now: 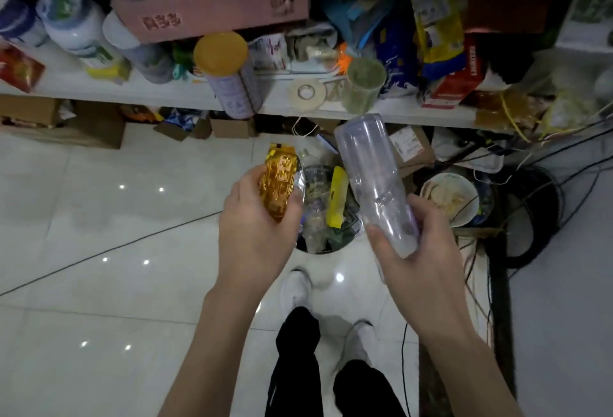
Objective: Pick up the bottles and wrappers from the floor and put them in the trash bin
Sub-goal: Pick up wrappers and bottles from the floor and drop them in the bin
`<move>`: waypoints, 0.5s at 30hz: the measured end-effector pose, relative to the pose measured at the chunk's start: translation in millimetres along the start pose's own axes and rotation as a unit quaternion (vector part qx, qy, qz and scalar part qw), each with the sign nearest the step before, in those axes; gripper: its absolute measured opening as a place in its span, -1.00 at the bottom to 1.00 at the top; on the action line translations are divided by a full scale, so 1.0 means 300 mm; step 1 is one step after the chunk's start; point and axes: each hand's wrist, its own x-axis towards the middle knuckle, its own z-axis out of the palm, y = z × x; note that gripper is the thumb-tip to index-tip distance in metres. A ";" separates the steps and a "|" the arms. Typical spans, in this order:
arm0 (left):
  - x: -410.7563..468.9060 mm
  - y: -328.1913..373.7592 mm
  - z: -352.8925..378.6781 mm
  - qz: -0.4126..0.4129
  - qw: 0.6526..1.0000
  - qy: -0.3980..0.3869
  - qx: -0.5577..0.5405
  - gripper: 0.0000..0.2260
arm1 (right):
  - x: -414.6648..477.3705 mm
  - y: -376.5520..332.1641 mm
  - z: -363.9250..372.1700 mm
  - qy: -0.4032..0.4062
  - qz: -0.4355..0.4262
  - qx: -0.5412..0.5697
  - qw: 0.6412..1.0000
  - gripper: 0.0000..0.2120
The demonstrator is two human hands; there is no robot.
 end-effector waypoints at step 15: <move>0.331 -0.641 0.662 -0.017 0.992 -0.054 0.115 -0.50 | 0.391 0.610 0.699 0.041 0.104 0.005 0.994 -0.40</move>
